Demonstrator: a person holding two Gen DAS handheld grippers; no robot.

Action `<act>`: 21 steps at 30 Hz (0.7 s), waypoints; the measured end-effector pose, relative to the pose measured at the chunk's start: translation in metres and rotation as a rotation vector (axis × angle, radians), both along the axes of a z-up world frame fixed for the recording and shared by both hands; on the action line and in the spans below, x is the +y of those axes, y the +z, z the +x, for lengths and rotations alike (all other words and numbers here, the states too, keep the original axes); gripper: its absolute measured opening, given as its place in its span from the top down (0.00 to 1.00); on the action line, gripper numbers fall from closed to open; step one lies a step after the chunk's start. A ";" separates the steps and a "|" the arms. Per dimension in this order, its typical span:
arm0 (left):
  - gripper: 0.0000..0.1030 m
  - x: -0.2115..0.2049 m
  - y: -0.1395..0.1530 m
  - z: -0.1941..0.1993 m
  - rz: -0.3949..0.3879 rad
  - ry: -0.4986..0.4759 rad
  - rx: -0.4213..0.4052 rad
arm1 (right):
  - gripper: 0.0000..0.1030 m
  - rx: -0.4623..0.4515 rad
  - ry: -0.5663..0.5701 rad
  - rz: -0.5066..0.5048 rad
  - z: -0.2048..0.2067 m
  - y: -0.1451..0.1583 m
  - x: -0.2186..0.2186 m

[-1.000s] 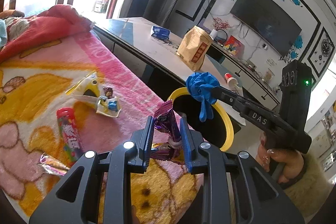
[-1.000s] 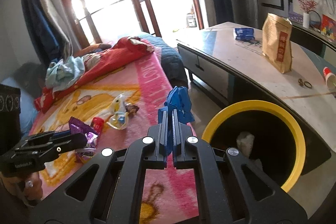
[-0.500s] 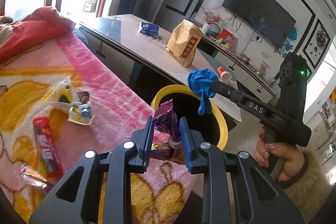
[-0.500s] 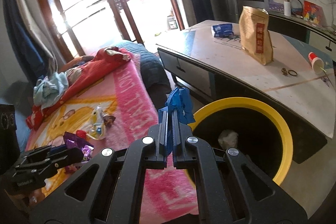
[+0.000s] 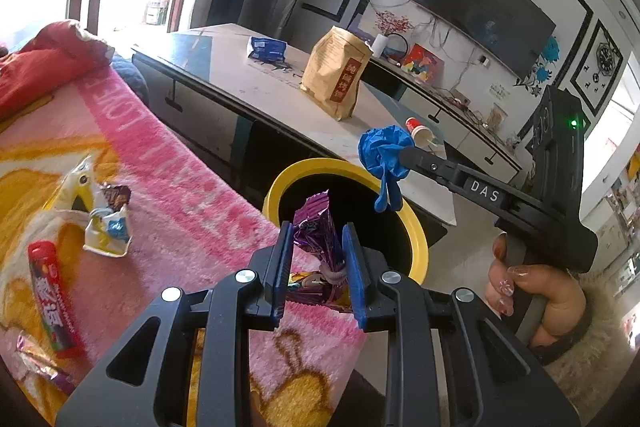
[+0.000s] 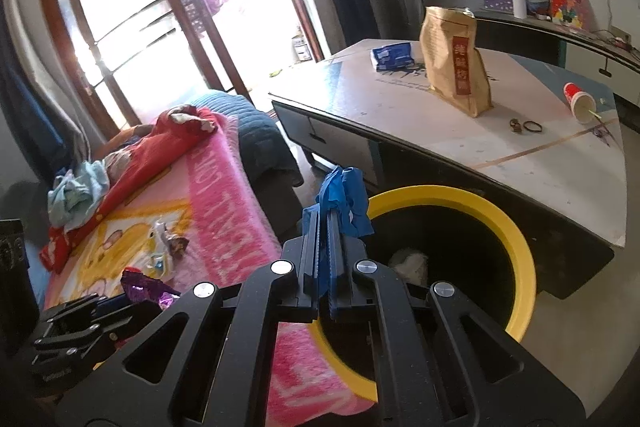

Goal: Collect trash
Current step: 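Carry the purple wrapper and blue bag over the yellow-rimmed bin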

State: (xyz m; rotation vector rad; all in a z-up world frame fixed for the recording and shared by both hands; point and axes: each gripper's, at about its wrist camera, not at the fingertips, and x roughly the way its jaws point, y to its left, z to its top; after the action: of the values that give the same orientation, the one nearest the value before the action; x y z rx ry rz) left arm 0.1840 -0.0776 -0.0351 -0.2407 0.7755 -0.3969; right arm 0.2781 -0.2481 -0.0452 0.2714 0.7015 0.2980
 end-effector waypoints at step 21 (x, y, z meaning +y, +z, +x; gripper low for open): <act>0.77 -0.049 -0.018 0.027 0.042 -0.057 -0.013 | 0.99 0.069 -0.100 0.040 0.013 -0.022 -0.047</act>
State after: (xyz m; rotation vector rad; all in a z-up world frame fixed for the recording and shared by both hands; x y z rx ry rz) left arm 0.2115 -0.1265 -0.0534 -0.1766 0.7780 -0.4351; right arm 0.2915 -0.2948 -0.0676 0.3549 0.7480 0.2079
